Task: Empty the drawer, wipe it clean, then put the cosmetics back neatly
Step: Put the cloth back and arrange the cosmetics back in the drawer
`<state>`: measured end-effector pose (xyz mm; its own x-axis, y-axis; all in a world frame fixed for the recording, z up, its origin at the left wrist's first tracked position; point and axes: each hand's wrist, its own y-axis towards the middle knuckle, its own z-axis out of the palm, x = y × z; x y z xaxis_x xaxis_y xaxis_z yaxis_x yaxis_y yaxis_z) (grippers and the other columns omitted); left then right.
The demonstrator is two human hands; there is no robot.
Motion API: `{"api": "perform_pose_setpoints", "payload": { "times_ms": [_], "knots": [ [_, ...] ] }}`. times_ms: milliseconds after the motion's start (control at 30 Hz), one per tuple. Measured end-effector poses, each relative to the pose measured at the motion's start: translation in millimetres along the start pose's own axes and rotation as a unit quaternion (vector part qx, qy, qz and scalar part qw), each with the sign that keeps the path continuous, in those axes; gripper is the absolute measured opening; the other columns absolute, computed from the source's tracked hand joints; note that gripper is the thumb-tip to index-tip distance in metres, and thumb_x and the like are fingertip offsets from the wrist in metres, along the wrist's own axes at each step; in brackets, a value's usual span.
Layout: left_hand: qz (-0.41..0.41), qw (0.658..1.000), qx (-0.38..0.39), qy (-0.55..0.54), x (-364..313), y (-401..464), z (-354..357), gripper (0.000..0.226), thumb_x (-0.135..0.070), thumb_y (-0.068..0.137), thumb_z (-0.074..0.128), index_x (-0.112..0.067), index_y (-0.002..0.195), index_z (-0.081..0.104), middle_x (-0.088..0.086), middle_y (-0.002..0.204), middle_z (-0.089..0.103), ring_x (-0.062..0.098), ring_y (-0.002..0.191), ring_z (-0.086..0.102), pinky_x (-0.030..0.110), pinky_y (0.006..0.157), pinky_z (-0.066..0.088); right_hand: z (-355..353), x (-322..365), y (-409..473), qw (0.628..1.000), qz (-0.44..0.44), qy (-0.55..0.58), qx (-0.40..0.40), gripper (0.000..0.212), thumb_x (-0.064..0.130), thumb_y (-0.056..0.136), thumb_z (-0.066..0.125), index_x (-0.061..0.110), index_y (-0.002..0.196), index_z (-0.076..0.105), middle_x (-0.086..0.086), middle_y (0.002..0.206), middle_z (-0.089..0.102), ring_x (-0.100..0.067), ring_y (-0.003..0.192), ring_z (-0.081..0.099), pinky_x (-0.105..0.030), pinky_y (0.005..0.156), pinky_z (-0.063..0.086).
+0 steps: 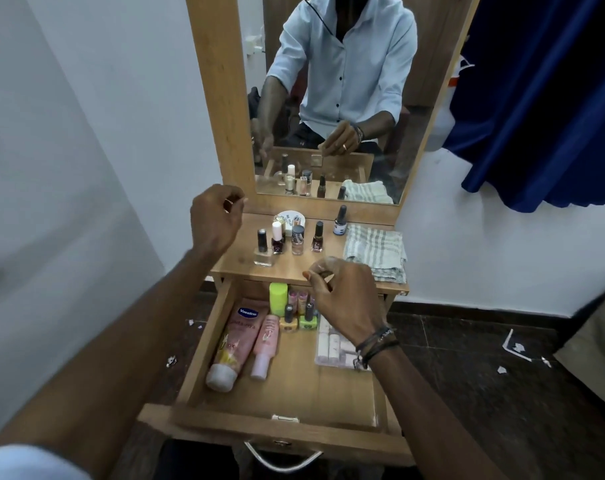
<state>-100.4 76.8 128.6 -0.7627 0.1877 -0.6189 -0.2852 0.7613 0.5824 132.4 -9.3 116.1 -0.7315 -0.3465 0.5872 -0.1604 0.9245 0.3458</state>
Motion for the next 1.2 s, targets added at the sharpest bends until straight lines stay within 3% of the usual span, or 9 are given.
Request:
{"api": "perform_pose_setpoints", "payload": {
  "times_ms": [167,333,467,600,767,900,1067,1200],
  "knots": [
    [-0.040,0.986,0.160,-0.006,20.4,23.2,21.9,0.010,-0.005,0.083,0.071,-0.008,0.092,0.076,0.008,0.095,0.074,0.022,0.086,0.069,0.032,0.082,0.053,13.2,-13.5,-23.2,1.000,0.009,0.018,-0.018,0.006,0.023,0.085,0.071,0.022,0.085,0.077,0.007,0.076,0.075,-0.007,0.064,0.064,-0.018,0.057,0.043],
    [0.089,0.948,0.292,0.083,26.2,29.9,44.2,0.040,0.000,0.087,0.063,-0.020,0.122,0.068,0.003,0.124,0.065,0.023,0.106,0.062,0.034,0.086,0.050,28.3,-30.9,-35.2,0.999,0.020,0.025,0.006,0.007,0.027,0.086,0.071,0.025,0.083,0.076,0.010,0.072,0.074,-0.006,0.059,0.064,-0.016,0.053,0.036],
    [0.145,0.910,0.363,0.139,28.0,34.0,57.3,0.038,-0.017,0.100,0.050,-0.030,0.134,0.056,0.002,0.130,0.059,0.019,0.106,0.059,0.029,0.085,0.046,33.7,-39.4,-41.7,0.999,0.018,0.025,0.013,0.008,0.030,0.085,0.070,0.025,0.083,0.076,0.011,0.072,0.073,-0.006,0.061,0.064,-0.017,0.054,0.039],
    [0.187,0.898,0.361,0.169,29.6,31.6,64.2,0.031,-0.017,0.099,0.050,-0.020,0.128,0.062,0.004,0.124,0.055,0.024,0.105,0.057,0.028,0.082,0.040,37.5,-46.1,-45.1,0.999,0.028,0.031,0.026,0.007,0.029,0.086,0.071,0.027,0.080,0.075,0.022,0.063,0.058,0.006,0.054,0.048,-0.009,0.054,0.031],
    [0.189,0.907,0.339,0.160,31.4,32.5,60.1,0.021,-0.011,0.092,0.059,-0.017,0.108,0.073,0.004,0.117,0.056,0.024,0.100,0.057,0.036,0.080,0.047,39.0,-46.4,-40.0,0.999,0.027,0.042,0.021,0.008,0.031,0.086,0.071,0.026,0.084,0.076,0.013,0.074,0.073,0.001,0.058,0.059,-0.018,0.055,0.045],
    [0.184,0.911,0.335,0.155,38.4,30.1,49.2,0.030,-0.008,0.085,0.068,-0.015,0.114,0.071,0.004,0.122,0.056,0.025,0.104,0.056,0.036,0.077,0.049,40.1,-46.3,-37.9,0.998,0.027,0.051,0.017,0.007,0.029,0.086,0.072,0.024,0.085,0.077,0.011,0.071,0.073,0.003,0.050,0.053,-0.016,0.053,0.040],
    [0.119,0.937,0.301,0.130,48.2,25.0,34.3,0.041,-0.020,0.083,0.075,-0.009,0.122,0.067,0.012,0.130,0.061,0.030,0.116,0.058,0.042,0.096,0.047,43.1,-42.9,-41.0,0.999,0.023,0.035,0.022,0.005,0.026,0.085,0.073,0.023,0.083,0.077,0.011,0.068,0.071,0.009,0.049,0.046,-0.004,0.052,0.030],
    [0.055,0.957,0.267,0.099,43.1,14.5,26.2,0.044,-0.024,0.080,0.076,-0.006,0.120,0.068,0.011,0.130,0.063,0.031,0.115,0.060,0.039,0.097,0.047,47.7,-39.0,-43.5,0.997,0.040,0.055,0.034,0.007,0.025,0.086,0.072,0.021,0.084,0.077,0.009,0.075,0.074,-0.003,0.063,0.065,-0.023,0.058,0.052]
  ]
}}
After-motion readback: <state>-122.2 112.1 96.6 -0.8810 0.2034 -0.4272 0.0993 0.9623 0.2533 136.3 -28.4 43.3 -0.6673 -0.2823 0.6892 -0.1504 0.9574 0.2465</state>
